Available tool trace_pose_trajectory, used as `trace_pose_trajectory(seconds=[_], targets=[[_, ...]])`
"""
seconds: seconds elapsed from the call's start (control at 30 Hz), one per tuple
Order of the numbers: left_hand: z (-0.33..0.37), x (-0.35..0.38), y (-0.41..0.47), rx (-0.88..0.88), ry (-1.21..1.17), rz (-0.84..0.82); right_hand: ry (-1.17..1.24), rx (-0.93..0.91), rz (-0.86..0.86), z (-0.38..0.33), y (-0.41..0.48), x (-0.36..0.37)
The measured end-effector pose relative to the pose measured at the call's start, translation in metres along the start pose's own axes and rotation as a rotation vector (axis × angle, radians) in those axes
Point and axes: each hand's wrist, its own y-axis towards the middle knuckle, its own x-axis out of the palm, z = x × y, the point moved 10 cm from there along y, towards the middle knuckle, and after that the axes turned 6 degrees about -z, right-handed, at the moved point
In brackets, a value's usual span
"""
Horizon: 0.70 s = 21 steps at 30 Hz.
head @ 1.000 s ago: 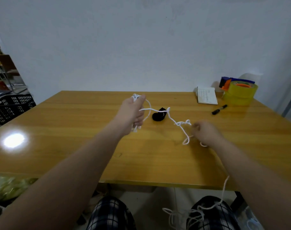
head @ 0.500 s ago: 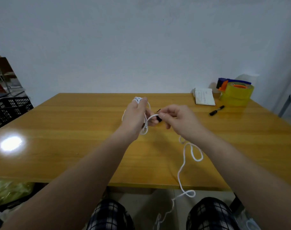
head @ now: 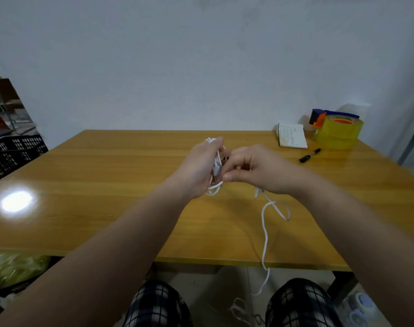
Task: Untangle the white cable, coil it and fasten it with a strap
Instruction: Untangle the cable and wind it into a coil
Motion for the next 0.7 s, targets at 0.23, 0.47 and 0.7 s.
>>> trace_pose_trajectory(seconds=[0.23,0.47,0.7], targets=[[-0.008,0.027,-0.013,-0.143,0.551,-0.192,0.109,0.104,0.112,0.01,-0.003,-0.018],[-0.01,0.012,-0.019,-0.163,0.742,-0.335,0.275,0.321,-0.15,0.058,-0.028,-0.013],[-0.001,0.011,-0.015,0.107,1.067,-0.216,-0.026,0.223,0.233,0.058,-0.021,-0.049]])
